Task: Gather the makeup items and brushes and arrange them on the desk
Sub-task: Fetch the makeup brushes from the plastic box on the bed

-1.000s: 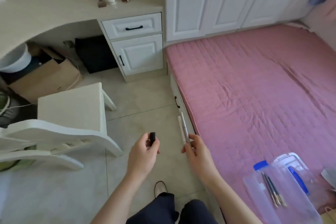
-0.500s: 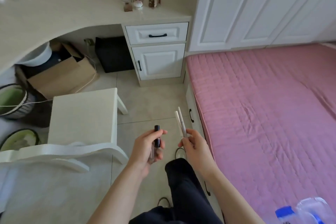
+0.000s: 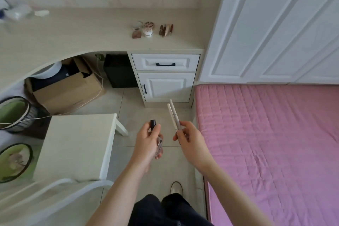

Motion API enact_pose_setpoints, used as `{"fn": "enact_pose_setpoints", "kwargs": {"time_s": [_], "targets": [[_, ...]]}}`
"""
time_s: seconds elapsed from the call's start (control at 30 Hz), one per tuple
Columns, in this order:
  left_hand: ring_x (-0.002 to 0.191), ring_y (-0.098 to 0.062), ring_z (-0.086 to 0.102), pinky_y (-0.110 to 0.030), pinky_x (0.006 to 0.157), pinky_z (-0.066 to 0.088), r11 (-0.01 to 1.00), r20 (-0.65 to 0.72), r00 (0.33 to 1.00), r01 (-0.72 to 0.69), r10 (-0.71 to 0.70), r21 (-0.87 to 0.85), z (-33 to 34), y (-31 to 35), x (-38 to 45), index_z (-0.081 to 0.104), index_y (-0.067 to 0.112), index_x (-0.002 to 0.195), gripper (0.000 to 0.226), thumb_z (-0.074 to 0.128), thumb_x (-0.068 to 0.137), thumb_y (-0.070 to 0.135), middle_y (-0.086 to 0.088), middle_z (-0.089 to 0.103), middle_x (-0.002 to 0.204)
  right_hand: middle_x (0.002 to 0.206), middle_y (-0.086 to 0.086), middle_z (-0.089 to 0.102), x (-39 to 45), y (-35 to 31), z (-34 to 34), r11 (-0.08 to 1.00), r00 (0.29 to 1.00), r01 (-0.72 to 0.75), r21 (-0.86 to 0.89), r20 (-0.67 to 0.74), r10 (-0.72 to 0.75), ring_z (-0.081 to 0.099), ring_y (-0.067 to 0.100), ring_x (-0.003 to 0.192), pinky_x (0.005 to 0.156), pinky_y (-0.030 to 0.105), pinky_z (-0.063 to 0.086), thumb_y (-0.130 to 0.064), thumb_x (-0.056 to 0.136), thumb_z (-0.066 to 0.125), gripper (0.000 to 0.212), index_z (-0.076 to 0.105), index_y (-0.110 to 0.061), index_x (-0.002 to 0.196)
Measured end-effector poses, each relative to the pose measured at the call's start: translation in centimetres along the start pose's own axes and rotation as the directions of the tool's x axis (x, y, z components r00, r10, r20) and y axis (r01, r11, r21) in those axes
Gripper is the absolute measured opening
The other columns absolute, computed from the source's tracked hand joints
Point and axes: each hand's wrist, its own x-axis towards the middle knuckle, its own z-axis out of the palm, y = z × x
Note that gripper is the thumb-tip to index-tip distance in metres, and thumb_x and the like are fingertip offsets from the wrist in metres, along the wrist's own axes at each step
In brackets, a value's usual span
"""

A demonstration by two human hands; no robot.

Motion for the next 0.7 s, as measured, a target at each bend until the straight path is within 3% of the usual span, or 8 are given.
{"fn": "enact_pose_setpoints", "kwargs": {"time_s": [0.13, 0.3, 0.43, 0.53, 0.7], "targets": [[0.034, -0.018, 0.045, -0.025, 0.036, 0.036, 0.999, -0.097, 0.995, -0.036, 0.038, 0.025, 1.8, 2.1, 3.5, 0.051, 0.009, 0.089, 0.02, 0.048, 0.098, 0.027, 0.003, 0.052, 0.055, 0.081, -0.006, 0.065, 4.4, -0.9, -1.4, 1.0, 1.0, 0.009, -0.015, -0.025, -0.01, 0.05, -0.006, 0.053, 0.046, 0.012, 0.038, -0.016, 0.098, 0.047, 0.026, 0.051, -0.021, 0.123], [0.04, -0.015, 0.05, -0.022, 0.04, 0.039, 0.998, -0.126, 0.991, 0.053, -0.056, -0.025, 2.8, 4.4, 8.4, 0.054, 0.011, 0.086, 0.019, 0.05, 0.097, 0.026, 0.003, 0.054, 0.059, 0.081, -0.005, 0.066, 9.5, -1.6, -2.4, 1.0, 0.999, -0.005, -0.004, -0.043, 0.005, 0.05, -0.006, 0.055, 0.048, 0.011, 0.039, -0.015, 0.097, 0.048, 0.026, 0.051, -0.021, 0.122], [0.047, -0.014, 0.059, -0.029, 0.05, 0.049, 0.979, -0.092, 0.985, 0.13, -0.145, -0.157, 3.0, 6.5, 12.9, 0.059, 0.01, 0.094, 0.019, 0.051, 0.098, 0.027, -0.001, 0.061, 0.07, 0.081, -0.005, 0.067, 14.2, -2.5, -2.7, 1.0, 0.997, -0.019, -0.003, -0.069, 0.018, 0.051, -0.005, 0.055, 0.048, 0.012, 0.04, -0.015, 0.097, 0.048, 0.026, 0.051, -0.022, 0.121], [0.049, -0.016, 0.061, -0.027, 0.048, 0.049, 0.951, -0.048, 0.983, 0.161, -0.179, -0.264, 2.7, 8.5, 17.0, 0.06, 0.007, 0.096, 0.016, 0.051, 0.098, 0.021, -0.005, 0.063, 0.075, 0.081, -0.003, 0.067, 18.3, -3.4, -2.5, 0.999, 0.995, -0.033, -0.004, -0.096, 0.033, 0.05, -0.003, 0.054, 0.047, 0.013, 0.038, -0.014, 0.097, 0.048, 0.026, 0.052, -0.02, 0.121], [0.055, -0.019, 0.064, -0.025, 0.049, 0.049, 0.948, 0.037, 0.98, 0.197, -0.195, -0.25, 1.6, 12.7, 24.5, 0.063, 0.009, 0.096, 0.009, 0.055, 0.096, 0.014, -0.003, 0.066, 0.072, 0.081, -0.006, 0.067, 25.6, -6.0, -1.7, 0.997, 0.99, -0.074, -0.008, -0.121, 0.073, 0.051, 0.001, 0.059, 0.047, 0.012, 0.039, -0.015, 0.098, 0.046, 0.026, 0.051, -0.019, 0.123]]}}
